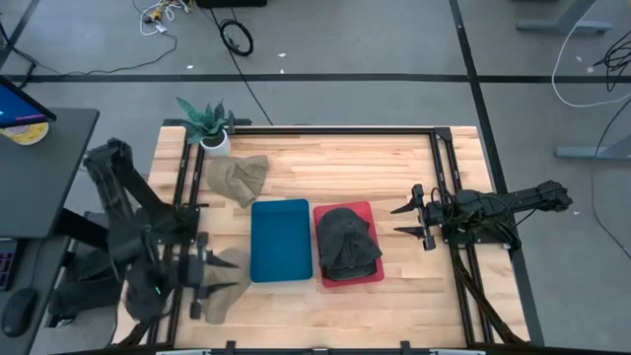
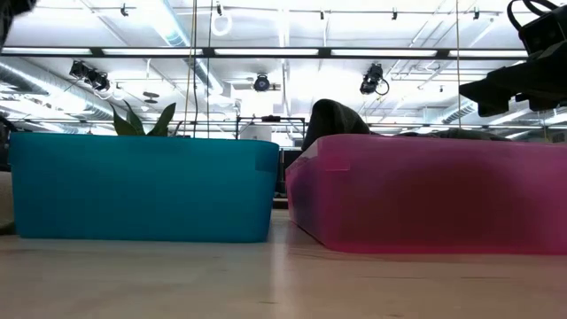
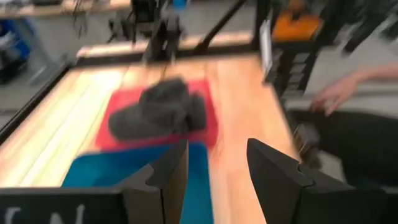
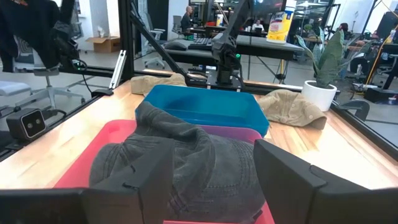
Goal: Pick & Place hat
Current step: Put the bottom brown cap into the blue bin
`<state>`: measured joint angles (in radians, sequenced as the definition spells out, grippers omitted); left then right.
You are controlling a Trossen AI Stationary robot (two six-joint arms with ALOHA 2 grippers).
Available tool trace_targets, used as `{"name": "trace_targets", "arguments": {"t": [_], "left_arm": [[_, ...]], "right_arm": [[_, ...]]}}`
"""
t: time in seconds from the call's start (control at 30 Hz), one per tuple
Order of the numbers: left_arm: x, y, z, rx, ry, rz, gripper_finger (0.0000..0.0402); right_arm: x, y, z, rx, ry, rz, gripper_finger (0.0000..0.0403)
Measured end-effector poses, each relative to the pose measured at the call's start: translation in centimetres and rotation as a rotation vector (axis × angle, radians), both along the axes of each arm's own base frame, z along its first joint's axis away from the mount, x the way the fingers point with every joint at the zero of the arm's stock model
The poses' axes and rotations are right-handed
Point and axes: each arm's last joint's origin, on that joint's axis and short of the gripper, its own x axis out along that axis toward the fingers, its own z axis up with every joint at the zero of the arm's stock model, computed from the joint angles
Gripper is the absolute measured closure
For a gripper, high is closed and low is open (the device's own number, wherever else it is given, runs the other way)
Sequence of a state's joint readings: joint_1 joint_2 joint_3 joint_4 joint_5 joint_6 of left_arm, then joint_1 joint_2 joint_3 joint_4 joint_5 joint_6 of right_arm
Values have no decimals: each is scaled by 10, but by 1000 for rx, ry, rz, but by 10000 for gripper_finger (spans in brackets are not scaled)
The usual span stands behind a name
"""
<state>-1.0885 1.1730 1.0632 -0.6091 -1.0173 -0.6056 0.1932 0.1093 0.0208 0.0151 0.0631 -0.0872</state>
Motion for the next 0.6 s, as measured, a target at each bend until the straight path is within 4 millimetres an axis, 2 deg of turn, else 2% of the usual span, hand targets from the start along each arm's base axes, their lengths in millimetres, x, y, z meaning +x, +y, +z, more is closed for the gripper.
{"name": "trace_targets", "arguments": {"t": [0.13, 0.33, 0.5, 0.6], "left_arm": [[15, -22, -10, 40, 207, 49, 232], [34, -42, -48, 111, 589, 122, 232], [38, -51, -78, 204, 848, 69, 232], [34, -59, -95, 233, 997, 4, 232]], "right_arm": [[0, 0, 0, 0, 0, 0, 179], [0, 0, 0, 0, 0, 0, 179], [0, 0, 0, 0, 0, 0, 179], [0, 0, 0, 0, 0, 0, 179]]}}
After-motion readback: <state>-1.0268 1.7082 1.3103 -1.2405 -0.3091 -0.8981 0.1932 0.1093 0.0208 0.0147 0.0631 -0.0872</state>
